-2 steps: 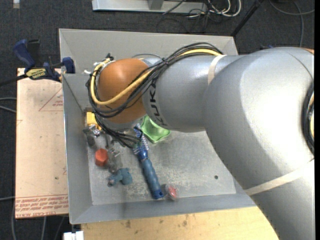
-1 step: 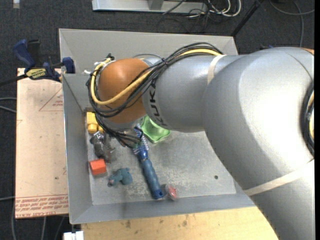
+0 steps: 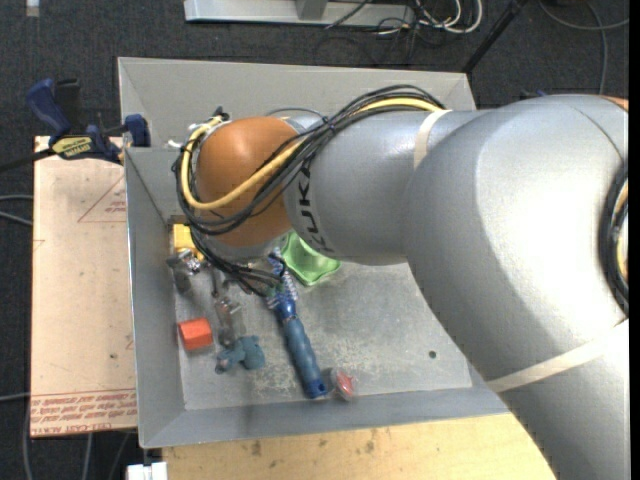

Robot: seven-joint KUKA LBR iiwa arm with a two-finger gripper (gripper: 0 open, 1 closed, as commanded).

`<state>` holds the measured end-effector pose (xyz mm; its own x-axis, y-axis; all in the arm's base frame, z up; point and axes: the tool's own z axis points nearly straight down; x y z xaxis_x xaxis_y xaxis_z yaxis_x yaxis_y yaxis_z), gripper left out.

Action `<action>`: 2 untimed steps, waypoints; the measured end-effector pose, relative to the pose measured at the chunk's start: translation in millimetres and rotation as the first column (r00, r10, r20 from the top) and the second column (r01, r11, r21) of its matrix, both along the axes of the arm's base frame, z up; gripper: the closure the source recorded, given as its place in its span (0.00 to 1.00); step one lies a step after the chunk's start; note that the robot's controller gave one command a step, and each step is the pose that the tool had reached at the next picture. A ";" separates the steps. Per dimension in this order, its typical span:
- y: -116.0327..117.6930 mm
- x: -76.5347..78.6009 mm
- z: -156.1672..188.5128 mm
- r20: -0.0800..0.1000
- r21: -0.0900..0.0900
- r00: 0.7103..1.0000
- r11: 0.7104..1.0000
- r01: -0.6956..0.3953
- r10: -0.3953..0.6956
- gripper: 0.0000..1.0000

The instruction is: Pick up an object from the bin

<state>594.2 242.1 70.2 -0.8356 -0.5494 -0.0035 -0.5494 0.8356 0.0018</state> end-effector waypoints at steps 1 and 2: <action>-123.3 -18.4 8.6 -0.001 -0.003 0.935 0.935 0.354 -0.354 0.00; -155.6 11.4 -0.2 0.001 0.000 0.867 0.867 0.498 -0.498 0.00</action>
Offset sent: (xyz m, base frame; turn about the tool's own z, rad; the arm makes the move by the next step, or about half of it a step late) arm -0.0190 -0.1214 0.0085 0.3590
